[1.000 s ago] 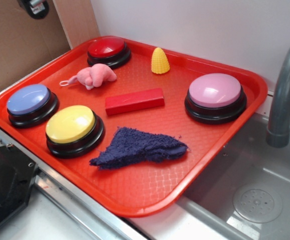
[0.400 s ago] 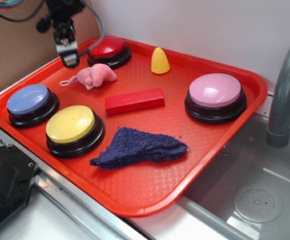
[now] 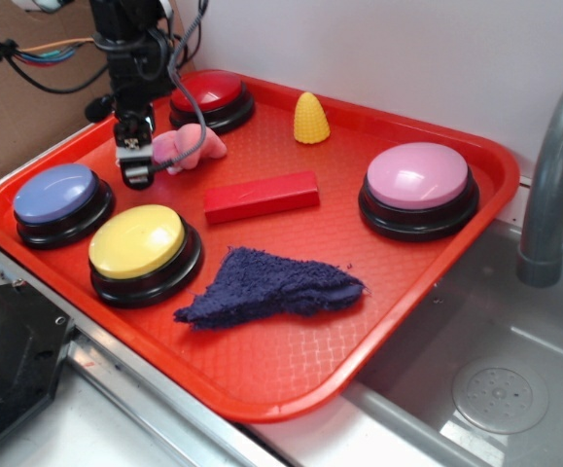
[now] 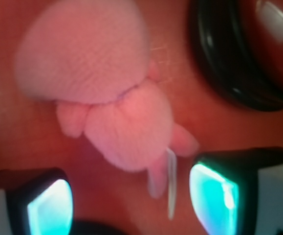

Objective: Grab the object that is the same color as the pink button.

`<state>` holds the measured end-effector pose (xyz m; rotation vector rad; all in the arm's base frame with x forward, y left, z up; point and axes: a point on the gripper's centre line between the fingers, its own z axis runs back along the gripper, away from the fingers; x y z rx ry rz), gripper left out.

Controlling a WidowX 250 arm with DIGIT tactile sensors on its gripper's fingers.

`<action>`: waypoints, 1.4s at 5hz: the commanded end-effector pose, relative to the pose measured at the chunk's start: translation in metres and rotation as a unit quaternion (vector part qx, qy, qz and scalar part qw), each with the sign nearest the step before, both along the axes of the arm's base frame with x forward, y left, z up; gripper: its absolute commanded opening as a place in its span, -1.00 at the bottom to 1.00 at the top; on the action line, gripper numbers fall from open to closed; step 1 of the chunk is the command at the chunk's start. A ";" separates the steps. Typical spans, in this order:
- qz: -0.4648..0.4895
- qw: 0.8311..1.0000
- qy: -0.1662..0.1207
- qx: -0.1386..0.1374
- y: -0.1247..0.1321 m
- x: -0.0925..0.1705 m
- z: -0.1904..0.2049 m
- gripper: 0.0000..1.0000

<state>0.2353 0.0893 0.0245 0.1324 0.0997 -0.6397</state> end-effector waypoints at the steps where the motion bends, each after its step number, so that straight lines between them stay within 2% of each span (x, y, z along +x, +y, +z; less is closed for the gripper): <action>1: -0.008 1.000 -0.018 -0.019 -0.023 0.012 -0.010 -1.00; 2: -0.005 0.999 -0.035 -0.014 -0.028 0.018 -0.005 -1.00; 3: 0.010 0.998 -0.055 -0.037 -0.031 0.026 0.003 -1.00; 4: 0.039 0.997 -0.067 -0.027 -0.033 0.030 0.004 -1.00; 5: 0.130 0.986 -0.107 0.004 -0.031 0.021 0.028 -1.00; 6: 0.249 0.956 -0.147 0.048 -0.025 -0.001 0.077 -1.00; 7: 0.343 0.928 -0.127 0.066 -0.030 -0.020 0.123 -1.00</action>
